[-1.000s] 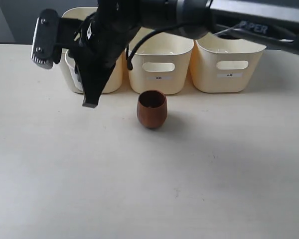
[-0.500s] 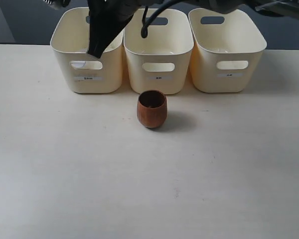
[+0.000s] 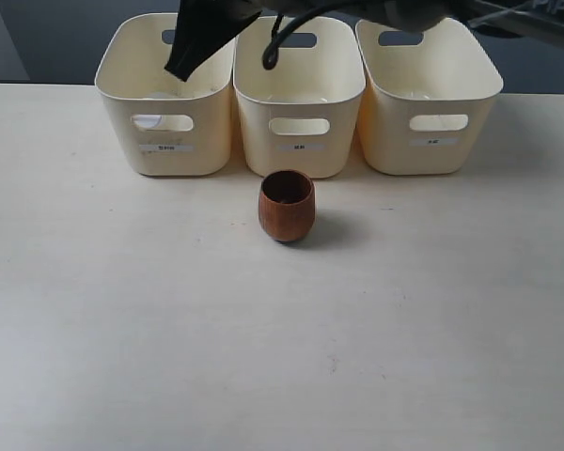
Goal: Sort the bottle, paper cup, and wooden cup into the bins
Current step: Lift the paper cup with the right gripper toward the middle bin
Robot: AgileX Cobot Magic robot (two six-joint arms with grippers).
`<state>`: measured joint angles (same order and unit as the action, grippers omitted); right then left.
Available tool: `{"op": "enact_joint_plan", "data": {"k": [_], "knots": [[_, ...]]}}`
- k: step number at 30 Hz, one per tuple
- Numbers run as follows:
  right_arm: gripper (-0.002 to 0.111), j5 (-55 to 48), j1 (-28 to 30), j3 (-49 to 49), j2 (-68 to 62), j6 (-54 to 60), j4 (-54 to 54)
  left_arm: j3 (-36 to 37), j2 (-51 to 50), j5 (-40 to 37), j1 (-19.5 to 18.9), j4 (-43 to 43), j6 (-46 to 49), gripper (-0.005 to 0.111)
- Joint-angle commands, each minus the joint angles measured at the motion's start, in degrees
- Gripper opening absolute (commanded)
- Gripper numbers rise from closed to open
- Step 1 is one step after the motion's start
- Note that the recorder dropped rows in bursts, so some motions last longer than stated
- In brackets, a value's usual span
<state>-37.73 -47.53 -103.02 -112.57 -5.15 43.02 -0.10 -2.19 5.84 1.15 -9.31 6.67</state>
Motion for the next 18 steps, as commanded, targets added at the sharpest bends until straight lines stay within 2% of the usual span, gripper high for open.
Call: {"op": "enact_joint_plan", "data": {"k": [1, 8, 18], "knots": [[-0.001, 0.0, 0.2, -0.1, -2.5, -5.4, 4.5, 0.1, 0.1, 0.3, 0.1, 0.0, -0.1, 0.000], [-0.001, -2.2, 0.2, -0.1, -6.7, -22.6, 20.1, 0.1, 0.1, 0.3, 0.1, 0.0, -0.1, 0.000], [-0.001, -3.9, 0.2, -0.1, -8.0, -23.0, 22.4, 0.1, 0.1, 0.3, 0.1, 0.0, -0.1, 0.000]]}}
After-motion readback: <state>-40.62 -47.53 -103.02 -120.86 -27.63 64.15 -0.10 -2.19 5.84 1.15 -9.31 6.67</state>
